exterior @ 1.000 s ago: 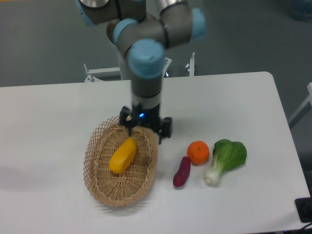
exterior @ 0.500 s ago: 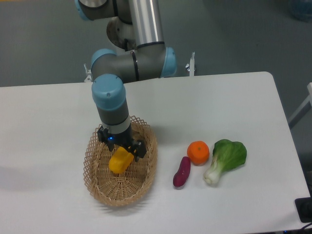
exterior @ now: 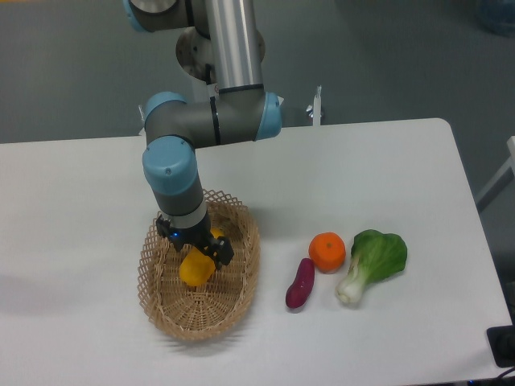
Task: Pick up the mango from the basket
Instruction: 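Close the gripper around the yellow mango in the basket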
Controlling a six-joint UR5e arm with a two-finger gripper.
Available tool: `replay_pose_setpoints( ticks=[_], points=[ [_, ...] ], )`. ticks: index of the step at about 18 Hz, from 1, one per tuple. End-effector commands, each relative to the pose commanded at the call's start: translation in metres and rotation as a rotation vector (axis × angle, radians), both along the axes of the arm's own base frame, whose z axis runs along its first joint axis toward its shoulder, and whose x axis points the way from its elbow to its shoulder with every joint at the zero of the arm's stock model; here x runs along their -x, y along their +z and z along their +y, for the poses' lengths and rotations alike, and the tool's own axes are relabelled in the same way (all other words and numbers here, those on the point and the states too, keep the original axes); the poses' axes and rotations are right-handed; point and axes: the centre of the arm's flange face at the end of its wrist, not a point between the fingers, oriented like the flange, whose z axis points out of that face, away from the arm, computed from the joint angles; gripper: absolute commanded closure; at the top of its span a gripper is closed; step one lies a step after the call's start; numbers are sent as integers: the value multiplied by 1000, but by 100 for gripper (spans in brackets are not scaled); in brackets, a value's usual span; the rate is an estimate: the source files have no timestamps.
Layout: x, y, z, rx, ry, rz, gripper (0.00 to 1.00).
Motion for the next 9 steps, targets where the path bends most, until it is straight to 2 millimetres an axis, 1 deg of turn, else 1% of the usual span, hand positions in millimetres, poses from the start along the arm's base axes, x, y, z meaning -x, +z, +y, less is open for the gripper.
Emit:
replay_pose_setpoints(
  ticks=[1, 2, 3, 4, 5, 8, 9],
  points=[
    [0, 2, 0, -3, 0, 2, 0],
    [0, 1, 0, -1, 0, 1, 4],
    [1, 0, 1, -1, 0, 1, 15],
    [1, 0, 1, -1, -2, 1, 31],
    [1, 1, 1, -2, -3, 2, 41],
    [2, 4, 3, -7, -5, 5, 54],
    [2, 4, 3, -7, -5, 5, 56]
  ],
)
